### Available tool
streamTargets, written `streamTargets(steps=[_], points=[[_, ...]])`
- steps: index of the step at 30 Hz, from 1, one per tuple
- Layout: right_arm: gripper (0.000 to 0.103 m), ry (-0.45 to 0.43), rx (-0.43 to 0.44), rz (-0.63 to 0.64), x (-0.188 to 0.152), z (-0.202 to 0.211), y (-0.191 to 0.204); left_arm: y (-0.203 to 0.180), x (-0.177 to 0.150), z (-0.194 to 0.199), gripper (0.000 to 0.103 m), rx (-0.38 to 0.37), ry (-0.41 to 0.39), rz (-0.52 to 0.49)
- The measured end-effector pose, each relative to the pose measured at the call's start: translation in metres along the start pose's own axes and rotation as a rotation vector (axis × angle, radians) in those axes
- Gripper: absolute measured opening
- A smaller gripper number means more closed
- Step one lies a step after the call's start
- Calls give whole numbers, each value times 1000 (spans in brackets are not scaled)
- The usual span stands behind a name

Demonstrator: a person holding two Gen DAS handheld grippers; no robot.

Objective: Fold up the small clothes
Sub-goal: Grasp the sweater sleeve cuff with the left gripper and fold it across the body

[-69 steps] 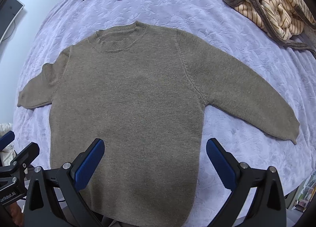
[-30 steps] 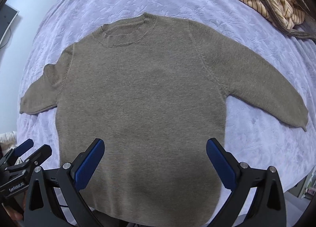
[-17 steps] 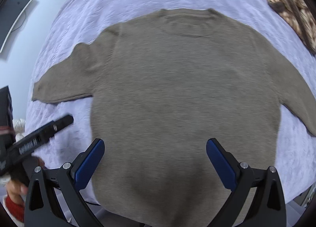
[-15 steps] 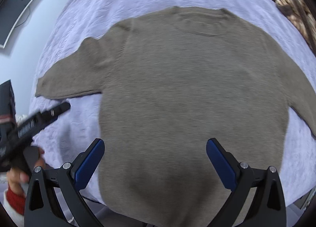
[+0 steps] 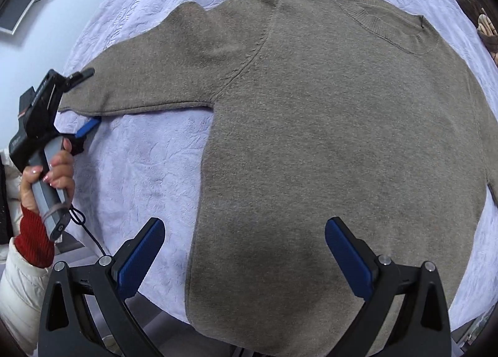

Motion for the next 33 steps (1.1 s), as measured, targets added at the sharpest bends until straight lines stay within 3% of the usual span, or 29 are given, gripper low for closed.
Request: streamTargets(steps=[1, 3, 4, 6, 9, 14, 16, 20, 23, 25, 26, 27, 28, 29, 33], points=[[103, -2, 0, 1, 0, 2, 0, 1, 4, 1, 72, 3, -8, 0], [103, -13, 1, 3, -1, 4, 2, 6, 9, -1, 22, -1, -1, 5], [103, -18, 3, 3, 0, 6, 1, 7, 11, -2, 14, -14, 4, 2], [103, -31, 16, 5, 0, 8, 3, 2, 16, 7, 12, -4, -26, -23], [102, -53, 26, 11, 1, 11, -3, -34, 19, 24, 12, 53, -94, -176], [102, -80, 54, -14, 3, 17, -29, -135, -6, 41, 12, 24, -154, -436], [102, -91, 69, -40, 4, 20, -47, -183, -28, 31, 12, -14, -136, -522], [102, -116, 84, -100, 6, 31, -89, -266, -100, -14, 12, -86, -27, -668], [102, -141, 71, -160, 3, 41, -134, -301, -165, -64, 12, -86, 74, -748], [102, -142, 59, -210, -3, 41, -169, -306, -205, -99, 16, -37, 134, -805], [102, -139, 53, -235, -7, 39, -184, -304, -225, -120, 35, 28, 158, -851], [102, -133, 45, -263, -11, 37, -201, -300, -240, -133, 66, 87, 172, -887], [102, -128, 39, -284, -15, 35, -214, -294, -254, -148, 78, 145, 176, -922], [102, -123, 31, -304, -20, 33, -227, -290, -265, -156, 83, 175, 181, -944], [102, -107, 4, -350, -30, 27, -260, -270, -289, -156, 83, 210, 252, -953]])
Point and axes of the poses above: each gripper's, at about its wrist camera, not at the fingertips, and z roughly against the way its jaws point, y to its left, x to its top, the point moved 8 cm from there along -z, roughly the way its jaws point, and after that the axes turned 2 degrees about -x, right-handed, at the moved point
